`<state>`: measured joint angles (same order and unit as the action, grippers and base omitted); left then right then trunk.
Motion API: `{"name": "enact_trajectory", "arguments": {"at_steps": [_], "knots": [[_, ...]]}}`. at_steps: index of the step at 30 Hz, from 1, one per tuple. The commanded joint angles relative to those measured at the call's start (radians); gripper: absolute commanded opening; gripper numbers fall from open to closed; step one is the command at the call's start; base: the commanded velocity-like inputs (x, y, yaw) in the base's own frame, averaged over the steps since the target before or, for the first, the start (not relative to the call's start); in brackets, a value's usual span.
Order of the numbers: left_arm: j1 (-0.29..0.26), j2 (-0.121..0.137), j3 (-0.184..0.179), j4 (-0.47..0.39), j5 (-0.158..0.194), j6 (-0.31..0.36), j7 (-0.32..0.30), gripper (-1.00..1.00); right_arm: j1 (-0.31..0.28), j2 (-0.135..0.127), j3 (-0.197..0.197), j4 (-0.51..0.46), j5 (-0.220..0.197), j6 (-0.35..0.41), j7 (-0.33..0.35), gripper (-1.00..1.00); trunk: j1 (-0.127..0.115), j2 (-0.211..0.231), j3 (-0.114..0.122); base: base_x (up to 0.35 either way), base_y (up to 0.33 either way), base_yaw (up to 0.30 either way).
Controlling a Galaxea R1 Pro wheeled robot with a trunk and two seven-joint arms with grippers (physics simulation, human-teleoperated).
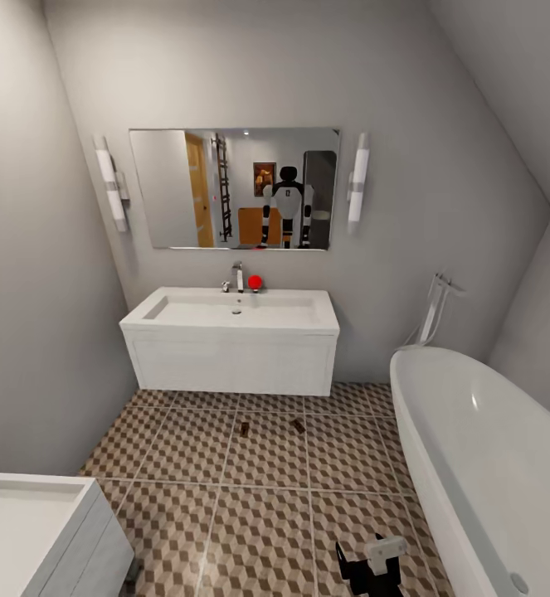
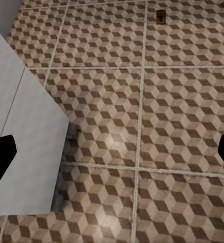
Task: Take the four mousetraps from the cabinet in the bathroom and place them on the bathroom floor. Make sure all four end up on the same floor surface, and ensure that at least two of them are either under or directly next to the same bathroom sink.
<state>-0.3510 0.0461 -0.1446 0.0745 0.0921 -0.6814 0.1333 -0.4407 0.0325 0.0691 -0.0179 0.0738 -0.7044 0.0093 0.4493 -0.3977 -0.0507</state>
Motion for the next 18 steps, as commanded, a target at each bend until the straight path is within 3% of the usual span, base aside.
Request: {"name": "enact_trajectory", "arguments": {"at_steps": [1,11,18], "knots": [[-0.002,0.000,-0.009,0.004,0.009,-0.006,0.000,1.00,-0.001,0.000,0.006,0.001,-0.002,-0.003,-0.001,1.00,0.001,-0.002,-0.002,-0.002,0.000,0.000],[-0.002,0.000,-0.009,0.004,0.009,-0.006,0.000,1.00,-0.001,0.000,0.006,0.001,-0.002,-0.004,-0.001,1.00,0.001,-0.002,-0.003,0.000,0.000,0.004],[-0.002,0.000,-0.009,0.004,0.009,-0.006,0.000,1.00,-0.001,0.000,0.006,0.001,-0.003,-0.004,-0.002,1.00,0.001,-0.002,-0.008,0.000,0.000,0.092]]}}
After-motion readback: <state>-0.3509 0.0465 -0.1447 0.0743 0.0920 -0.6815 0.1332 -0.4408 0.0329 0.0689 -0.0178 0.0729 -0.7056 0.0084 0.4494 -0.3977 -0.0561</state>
